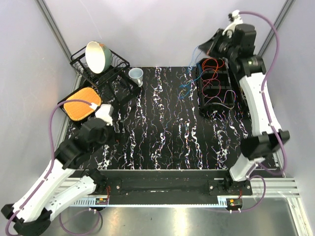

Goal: Untangle the cables

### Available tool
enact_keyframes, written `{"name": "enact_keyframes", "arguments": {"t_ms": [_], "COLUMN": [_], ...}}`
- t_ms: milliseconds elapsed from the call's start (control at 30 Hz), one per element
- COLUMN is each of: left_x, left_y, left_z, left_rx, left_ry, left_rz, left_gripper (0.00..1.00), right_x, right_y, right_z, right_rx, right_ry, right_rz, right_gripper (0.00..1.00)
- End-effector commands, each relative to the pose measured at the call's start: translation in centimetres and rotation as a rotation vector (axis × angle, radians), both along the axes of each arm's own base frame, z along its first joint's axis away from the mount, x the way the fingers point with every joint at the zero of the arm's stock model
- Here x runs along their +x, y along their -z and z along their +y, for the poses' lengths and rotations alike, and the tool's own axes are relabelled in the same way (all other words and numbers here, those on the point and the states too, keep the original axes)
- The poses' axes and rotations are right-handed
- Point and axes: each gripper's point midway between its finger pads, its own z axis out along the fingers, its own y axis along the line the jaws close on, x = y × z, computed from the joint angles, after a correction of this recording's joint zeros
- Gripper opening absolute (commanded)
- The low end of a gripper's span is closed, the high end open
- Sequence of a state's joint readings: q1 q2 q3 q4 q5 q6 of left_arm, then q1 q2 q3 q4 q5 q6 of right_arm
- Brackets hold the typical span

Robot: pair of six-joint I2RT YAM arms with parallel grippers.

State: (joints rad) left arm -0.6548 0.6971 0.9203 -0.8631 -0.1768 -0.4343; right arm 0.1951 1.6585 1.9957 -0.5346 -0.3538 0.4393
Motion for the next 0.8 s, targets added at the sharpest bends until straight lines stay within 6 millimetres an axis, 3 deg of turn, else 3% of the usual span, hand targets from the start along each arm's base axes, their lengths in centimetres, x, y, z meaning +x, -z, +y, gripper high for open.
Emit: {"name": "enact_keyframes", "arguments": {"t_ms": [0, 67, 133, 167, 233, 367, 567, 767], "left_x": [0.3, 0.5, 0.7, 0.8, 0.8, 0.8, 0.8, 0.9], "left_y": [0.2, 0.1, 0.0, 0.0, -0.2, -0.3, -0.6, -0.4], "left_z": [1.7, 2.3, 2.7, 3.0, 3.1, 3.4, 3.5, 3.5], "left_rx": [-0.017, -0.017, -0.009, 0.0, -0.002, 0.003, 0.001, 0.013], "left_ry": [-0.118, -0.152, -0.171, -0.185, -0.189, -0.199, -0.203, -0.205], "left_rz": [-0.04, -0.059, -0.07, -0.074, -0.084, -0.088, -0.1, -0.094], "left_gripper": [0.99, 0.99, 0.99, 0.99, 0.99, 0.99, 0.99, 0.98], "right_x": [5.2, 7.4, 8.6, 9.4, 9.7, 11.1, 12.0, 12.2], "right_y": [-1.7, -3.9, -4.8, -5.8, -6.9, -5.2, -2.7, -2.1], "right_z": [-6.1, -9.0, -12.0, -12.6, -16.7, -19.2, -18.8, -17.7], "right_rx": [-0.077, -0.059, -0.025, -0.003, 0.051, 0.086, 0.065, 0.072], "right_ry": [0.257, 0.338, 0.408, 0.421, 0.495, 0.503, 0.413, 0.342], "right_rz": [-0.041, -0.093, -0.099, -0.13, -0.148, -0.11, -0.067, -0.059], "right_gripper": [0.0, 0.0, 0.0, 0.0, 0.0, 0.0, 0.0, 0.0]}}
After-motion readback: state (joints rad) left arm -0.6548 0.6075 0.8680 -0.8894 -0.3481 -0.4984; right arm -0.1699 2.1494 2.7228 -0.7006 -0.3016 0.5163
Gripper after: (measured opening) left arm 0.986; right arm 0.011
